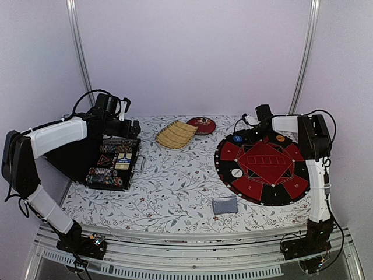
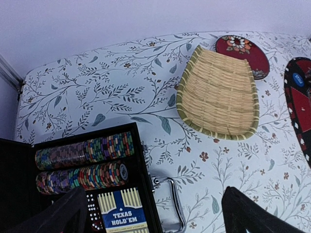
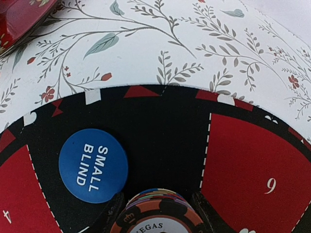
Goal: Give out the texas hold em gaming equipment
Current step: Place the poker chips pile in the small blind area.
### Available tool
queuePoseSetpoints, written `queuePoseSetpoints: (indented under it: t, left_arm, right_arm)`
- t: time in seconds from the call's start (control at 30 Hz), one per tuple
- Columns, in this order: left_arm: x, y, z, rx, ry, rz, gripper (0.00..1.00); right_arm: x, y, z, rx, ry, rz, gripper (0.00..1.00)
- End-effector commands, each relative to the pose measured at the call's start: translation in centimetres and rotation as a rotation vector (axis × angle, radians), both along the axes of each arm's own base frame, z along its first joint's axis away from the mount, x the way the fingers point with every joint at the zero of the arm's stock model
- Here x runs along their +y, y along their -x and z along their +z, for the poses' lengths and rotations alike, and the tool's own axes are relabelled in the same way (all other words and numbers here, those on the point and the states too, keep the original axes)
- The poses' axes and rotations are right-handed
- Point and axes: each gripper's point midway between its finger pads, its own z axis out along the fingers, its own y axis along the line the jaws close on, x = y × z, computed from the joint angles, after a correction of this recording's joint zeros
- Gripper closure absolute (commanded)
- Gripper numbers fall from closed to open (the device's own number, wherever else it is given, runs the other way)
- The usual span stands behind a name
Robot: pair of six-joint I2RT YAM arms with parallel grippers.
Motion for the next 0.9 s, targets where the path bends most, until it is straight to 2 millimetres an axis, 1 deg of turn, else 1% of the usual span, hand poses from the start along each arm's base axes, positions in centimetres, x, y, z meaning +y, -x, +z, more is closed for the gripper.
queuePoseSetpoints:
  t: [0.0,0.07,0.13,0.23,0.3,0.5,0.53,0.6,0.8,0.87]
  left_arm:
    - [0.43,-0.05,0.65,-0.015,-0.004,0.001,0.02]
    - [0.42,-0.04,0.61,-0.014,-0.007,-0.001,0.02]
    - [0.47,-0.04,0.61,-0.015,-0.010,0.001,0.02]
    - [0.58,-0.08,0.56,-0.015,-0.015,0.004,0.02]
    - [0.54,-0.07,0.56,-0.015,-0.016,0.003,0.02]
    - [0.71,-0.08,0.78,-0.021,-0.025,0.007,0.02]
    - [0.80,-0.08,0.82,-0.023,-0.026,0.010,0.02]
    - [0.92,-0.08,0.97,-0.026,-0.029,0.013,0.02]
    - [0.92,-0.06,1.14,-0.031,-0.029,0.012,0.02]
    - [0.92,-0.05,1.22,-0.033,-0.029,0.012,0.02]
  right_arm:
    - [-0.85,0.00,-2.49,0.048,0.040,-0.036,0.98]
    - [-0.74,-0.04,-2.94,0.066,0.035,-0.037,0.98]
    - [-0.76,-0.14,-2.97,0.074,0.029,-0.051,0.97]
    - [-0.97,-0.12,-2.85,0.071,0.035,-0.069,0.90]
    - [-1.02,-0.08,-2.81,0.071,0.035,-0.069,0.83]
    - [-0.93,-0.07,-2.88,0.072,0.039,-0.058,0.54]
    - [-0.94,-0.06,-2.86,0.071,0.043,-0.057,0.52]
    - [-1.12,-0.04,-2.85,0.072,0.049,-0.058,0.50]
    - [-0.92,0.07,-2.82,0.075,0.045,-0.045,0.48]
    - [-0.72,0.19,-2.79,0.078,0.040,-0.033,0.45]
